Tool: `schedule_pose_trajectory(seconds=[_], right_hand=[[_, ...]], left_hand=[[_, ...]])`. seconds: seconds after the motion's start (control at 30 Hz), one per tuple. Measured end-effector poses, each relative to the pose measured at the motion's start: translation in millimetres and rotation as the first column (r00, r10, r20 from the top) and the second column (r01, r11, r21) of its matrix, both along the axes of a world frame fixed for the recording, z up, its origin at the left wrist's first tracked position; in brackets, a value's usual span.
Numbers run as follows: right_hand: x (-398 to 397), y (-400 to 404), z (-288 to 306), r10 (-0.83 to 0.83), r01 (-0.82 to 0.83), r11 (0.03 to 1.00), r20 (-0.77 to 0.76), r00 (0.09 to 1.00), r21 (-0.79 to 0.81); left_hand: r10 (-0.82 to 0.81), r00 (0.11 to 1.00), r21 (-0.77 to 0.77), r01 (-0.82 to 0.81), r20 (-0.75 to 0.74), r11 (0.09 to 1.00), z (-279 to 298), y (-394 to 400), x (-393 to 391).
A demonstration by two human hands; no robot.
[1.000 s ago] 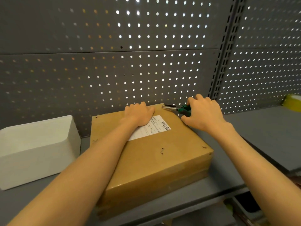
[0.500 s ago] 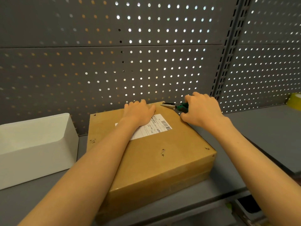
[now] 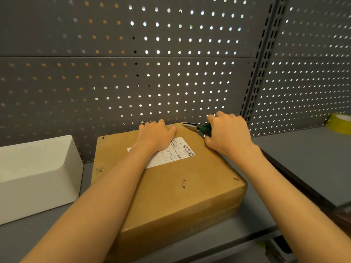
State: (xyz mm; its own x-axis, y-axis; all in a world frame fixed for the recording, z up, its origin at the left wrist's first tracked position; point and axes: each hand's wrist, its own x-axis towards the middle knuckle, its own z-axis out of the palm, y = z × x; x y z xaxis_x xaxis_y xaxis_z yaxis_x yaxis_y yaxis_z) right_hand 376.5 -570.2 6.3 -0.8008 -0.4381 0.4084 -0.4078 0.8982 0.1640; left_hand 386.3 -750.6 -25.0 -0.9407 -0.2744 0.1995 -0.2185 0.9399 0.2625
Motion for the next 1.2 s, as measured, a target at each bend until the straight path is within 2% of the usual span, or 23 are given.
schedule_pose_trajectory(seconds=[0.23,0.4,0.73,1.2], right_hand=[[1,1,0,-0.089,0.088,0.996,0.046,0.995,0.020],[0,3,5,-0.059,0.055,0.998,0.080,0.995,0.043],[-1,14,4,-0.047,0.047,0.998,-0.002,0.999,0.035],[-6,30,6,0.050,-0.050,0.996,0.007,0.999,0.077]], left_hand=[[0.000,1.000,-0.029,0.000,0.004,1.000,-2,-1,-2],[-0.005,1.000,-0.025,0.005,0.003,1.000,-2,-2,-2],[-0.037,0.999,-0.014,0.037,0.015,0.999,-1,-4,-2],[-0.134,0.990,0.033,0.133,0.038,0.991,5,-4,5]])
